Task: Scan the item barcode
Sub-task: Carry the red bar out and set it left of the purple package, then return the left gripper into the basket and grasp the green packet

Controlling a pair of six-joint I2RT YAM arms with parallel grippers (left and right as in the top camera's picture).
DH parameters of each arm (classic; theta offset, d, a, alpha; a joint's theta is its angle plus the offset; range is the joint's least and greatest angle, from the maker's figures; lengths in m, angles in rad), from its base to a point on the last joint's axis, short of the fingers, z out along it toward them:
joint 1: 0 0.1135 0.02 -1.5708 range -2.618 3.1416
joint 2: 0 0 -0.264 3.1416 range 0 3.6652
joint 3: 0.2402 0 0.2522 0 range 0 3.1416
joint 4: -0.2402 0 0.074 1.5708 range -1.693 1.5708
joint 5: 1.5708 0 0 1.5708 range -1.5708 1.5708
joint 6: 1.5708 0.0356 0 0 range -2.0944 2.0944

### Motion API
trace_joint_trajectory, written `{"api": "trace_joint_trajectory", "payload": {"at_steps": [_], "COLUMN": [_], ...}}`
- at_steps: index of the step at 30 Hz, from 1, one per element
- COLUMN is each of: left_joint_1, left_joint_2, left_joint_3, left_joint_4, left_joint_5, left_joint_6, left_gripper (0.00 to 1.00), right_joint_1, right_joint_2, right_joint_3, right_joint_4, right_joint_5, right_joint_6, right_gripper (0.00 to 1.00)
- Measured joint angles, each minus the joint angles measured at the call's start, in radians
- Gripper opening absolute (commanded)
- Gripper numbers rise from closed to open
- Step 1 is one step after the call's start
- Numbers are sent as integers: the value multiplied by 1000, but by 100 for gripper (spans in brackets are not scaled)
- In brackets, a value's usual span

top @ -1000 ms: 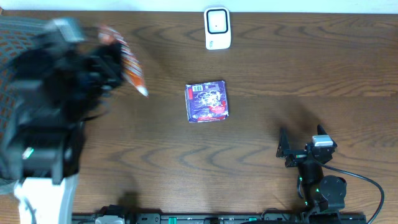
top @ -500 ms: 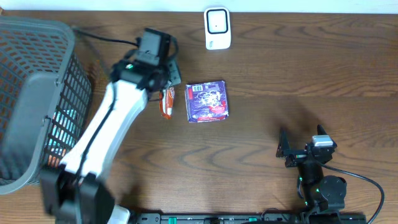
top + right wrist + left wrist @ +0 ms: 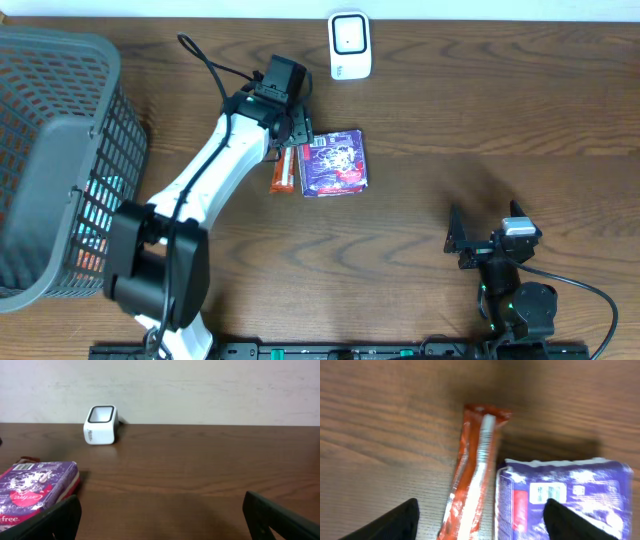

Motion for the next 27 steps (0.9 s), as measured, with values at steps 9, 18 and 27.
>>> {"api": "trace_joint_trajectory", "payload": {"at_steps": [9, 18, 27], "left_joint_1": [0, 137, 641], "left_joint_2": [-386, -695, -708], "left_joint_3": [97, 119, 118], "left_joint_4": [2, -43, -197], "left_joint_5": [-118, -442, -524], "left_joint_6": [142, 326, 197], "left_gripper": [89, 90, 98], "right_joint_1": [0, 0, 0], "right_joint_2": [0, 0, 0], "right_joint_3": [0, 0, 0], "right_joint_4": [0, 0, 0], "right_joint_5": [0, 0, 0], "right_joint_6": [0, 0, 0], "right_gripper": [99, 99, 99]}}
